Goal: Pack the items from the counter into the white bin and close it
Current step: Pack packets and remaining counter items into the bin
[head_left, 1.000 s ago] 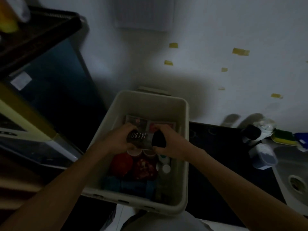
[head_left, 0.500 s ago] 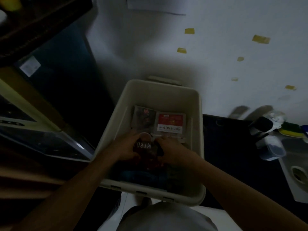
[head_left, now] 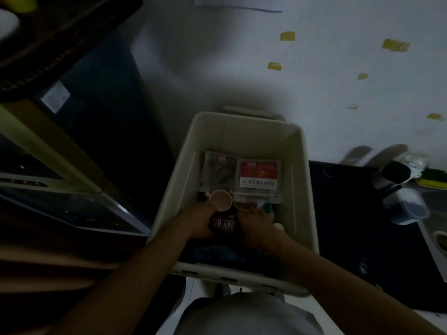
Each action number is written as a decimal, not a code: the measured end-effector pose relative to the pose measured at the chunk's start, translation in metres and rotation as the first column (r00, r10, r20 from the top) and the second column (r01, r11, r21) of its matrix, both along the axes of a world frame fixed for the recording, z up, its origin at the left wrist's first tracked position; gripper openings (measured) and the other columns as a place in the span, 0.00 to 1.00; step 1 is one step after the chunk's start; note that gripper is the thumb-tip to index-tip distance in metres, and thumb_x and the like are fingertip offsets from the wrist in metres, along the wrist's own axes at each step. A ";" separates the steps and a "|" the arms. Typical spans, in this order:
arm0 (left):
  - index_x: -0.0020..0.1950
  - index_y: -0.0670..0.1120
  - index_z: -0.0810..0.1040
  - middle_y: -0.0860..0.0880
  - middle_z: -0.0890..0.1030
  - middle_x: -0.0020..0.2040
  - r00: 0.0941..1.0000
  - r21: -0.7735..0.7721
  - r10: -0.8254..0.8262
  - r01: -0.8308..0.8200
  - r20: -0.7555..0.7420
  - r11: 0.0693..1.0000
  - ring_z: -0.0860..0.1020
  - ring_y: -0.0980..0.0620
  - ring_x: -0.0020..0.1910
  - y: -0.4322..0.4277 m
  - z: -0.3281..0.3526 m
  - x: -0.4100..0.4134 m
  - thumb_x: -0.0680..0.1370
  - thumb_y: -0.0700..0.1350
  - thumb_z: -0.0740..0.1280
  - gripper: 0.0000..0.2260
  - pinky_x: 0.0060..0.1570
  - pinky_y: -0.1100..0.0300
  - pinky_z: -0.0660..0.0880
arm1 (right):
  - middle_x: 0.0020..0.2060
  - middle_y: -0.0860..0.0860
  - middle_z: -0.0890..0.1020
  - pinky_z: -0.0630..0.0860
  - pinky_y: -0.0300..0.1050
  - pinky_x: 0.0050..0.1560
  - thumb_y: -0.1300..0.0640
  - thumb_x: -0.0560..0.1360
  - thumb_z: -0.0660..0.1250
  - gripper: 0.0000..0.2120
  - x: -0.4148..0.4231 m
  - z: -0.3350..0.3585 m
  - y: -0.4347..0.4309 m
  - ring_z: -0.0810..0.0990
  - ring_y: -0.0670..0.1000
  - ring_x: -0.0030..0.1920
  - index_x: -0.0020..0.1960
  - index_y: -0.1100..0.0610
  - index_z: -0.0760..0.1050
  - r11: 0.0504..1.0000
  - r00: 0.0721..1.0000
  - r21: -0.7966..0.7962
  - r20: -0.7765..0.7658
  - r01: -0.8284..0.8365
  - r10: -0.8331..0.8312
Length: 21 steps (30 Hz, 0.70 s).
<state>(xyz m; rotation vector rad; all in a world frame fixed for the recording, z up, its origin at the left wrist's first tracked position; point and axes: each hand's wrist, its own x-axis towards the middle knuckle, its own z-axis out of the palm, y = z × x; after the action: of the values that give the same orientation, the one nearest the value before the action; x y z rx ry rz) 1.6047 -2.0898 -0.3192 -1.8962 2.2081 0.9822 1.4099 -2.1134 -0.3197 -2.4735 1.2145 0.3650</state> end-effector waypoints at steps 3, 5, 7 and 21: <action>0.71 0.47 0.68 0.46 0.71 0.69 1.000 0.022 -0.020 0.020 -0.011 1.000 0.73 0.46 0.64 0.001 -0.002 0.003 0.66 0.49 0.79 0.37 0.65 0.52 0.71 | 0.73 0.57 0.66 0.57 0.59 0.74 0.46 0.71 0.71 0.35 -0.002 0.000 0.002 0.62 0.60 0.73 0.72 0.55 0.62 1.000 1.000 -0.002 0.003 -0.027 0.027; 0.72 0.48 0.68 0.46 0.72 0.68 0.999 0.030 -0.004 0.006 -0.047 1.000 0.73 0.47 0.64 0.001 -0.004 0.004 0.66 0.50 0.78 0.36 0.65 0.52 0.71 | 0.73 0.56 0.66 0.57 0.59 0.75 0.45 0.72 0.71 0.34 -0.003 0.000 0.004 0.61 0.59 0.74 0.73 0.55 0.63 0.999 0.999 -0.003 0.002 -0.037 0.037; 0.70 0.49 0.69 0.46 0.73 0.67 0.997 0.038 0.005 -0.002 -0.075 0.999 0.74 0.48 0.63 0.001 -0.005 0.003 0.69 0.54 0.76 0.33 0.63 0.52 0.73 | 0.71 0.56 0.69 0.60 0.58 0.73 0.46 0.73 0.70 0.32 -0.005 -0.001 0.003 0.64 0.58 0.72 0.72 0.54 0.64 0.999 0.999 0.014 -0.018 -0.030 0.030; 0.65 0.50 0.74 0.49 0.79 0.61 0.993 -0.045 0.014 -0.019 -0.114 0.999 0.78 0.52 0.56 0.002 0.006 -0.005 0.77 0.54 0.67 0.19 0.56 0.54 0.77 | 0.61 0.54 0.78 0.76 0.53 0.60 0.54 0.76 0.67 0.18 -0.001 0.016 0.002 0.77 0.55 0.60 0.65 0.55 0.72 0.986 0.992 0.167 0.126 -0.012 -0.010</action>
<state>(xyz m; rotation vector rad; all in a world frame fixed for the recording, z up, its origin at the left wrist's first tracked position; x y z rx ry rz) 1.5995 -2.0875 -0.3136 -1.9269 2.2991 1.0776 1.4088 -2.1111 -0.3041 -2.3162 1.0851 0.2927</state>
